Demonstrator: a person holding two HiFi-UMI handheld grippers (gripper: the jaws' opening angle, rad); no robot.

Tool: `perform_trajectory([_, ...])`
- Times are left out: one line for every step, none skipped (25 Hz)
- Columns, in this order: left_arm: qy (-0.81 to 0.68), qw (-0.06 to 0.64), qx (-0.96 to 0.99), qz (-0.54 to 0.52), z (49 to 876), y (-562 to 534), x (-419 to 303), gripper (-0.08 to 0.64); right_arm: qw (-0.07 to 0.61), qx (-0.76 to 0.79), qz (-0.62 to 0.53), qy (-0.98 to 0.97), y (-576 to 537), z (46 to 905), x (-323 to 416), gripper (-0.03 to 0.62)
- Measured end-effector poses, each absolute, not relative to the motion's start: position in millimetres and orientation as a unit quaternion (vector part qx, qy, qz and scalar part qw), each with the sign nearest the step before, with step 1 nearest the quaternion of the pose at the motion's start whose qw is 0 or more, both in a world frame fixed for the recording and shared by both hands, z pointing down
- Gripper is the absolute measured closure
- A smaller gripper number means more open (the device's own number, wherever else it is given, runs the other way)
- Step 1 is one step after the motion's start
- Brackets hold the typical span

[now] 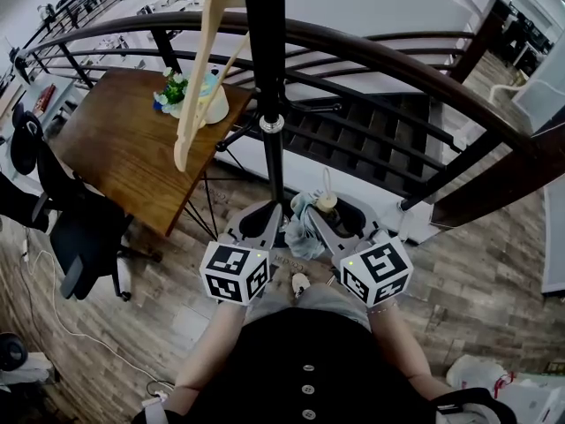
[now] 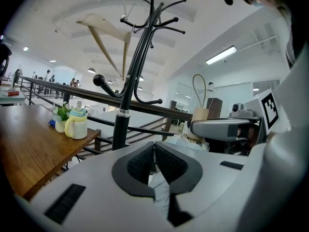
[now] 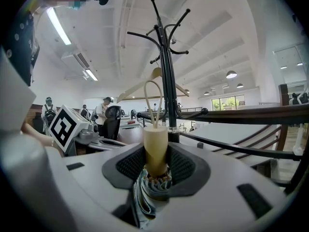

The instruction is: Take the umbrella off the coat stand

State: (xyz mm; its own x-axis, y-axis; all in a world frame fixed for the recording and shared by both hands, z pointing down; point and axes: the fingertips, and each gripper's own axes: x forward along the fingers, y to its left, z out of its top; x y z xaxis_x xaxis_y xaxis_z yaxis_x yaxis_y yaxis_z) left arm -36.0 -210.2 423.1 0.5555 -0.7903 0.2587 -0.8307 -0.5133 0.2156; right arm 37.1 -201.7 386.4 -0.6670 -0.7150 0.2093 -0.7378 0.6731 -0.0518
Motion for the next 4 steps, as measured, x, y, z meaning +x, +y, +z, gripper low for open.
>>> perform_trajectory([-0.467, 0.159, 0.868, 0.063, 422.7, -209.9, -34.8, 0.537, 0.087, 0.399, 0.065, -0.910, -201.8, 386.1, 38.1, 0.446])
perform_trajectory([-0.467, 0.159, 0.868, 0.063, 422.5, -209.5, -33.5, 0.537, 0.089, 0.399, 0.063, -0.910, -202.0, 385.8, 39.0, 0.446])
perform_trajectory([-0.466, 0.160, 0.868, 0.063, 422.5, -209.0, -32.2, 0.537, 0.090, 0.400, 0.062, -0.910, -202.2, 385.6, 39.9, 0.446])
perform_trajectory([-0.465, 0.160, 0.868, 0.064, 422.6, -208.5, -31.0, 0.537, 0.091, 0.400, 0.062, -0.910, -202.4, 385.3, 40.9, 0.446])
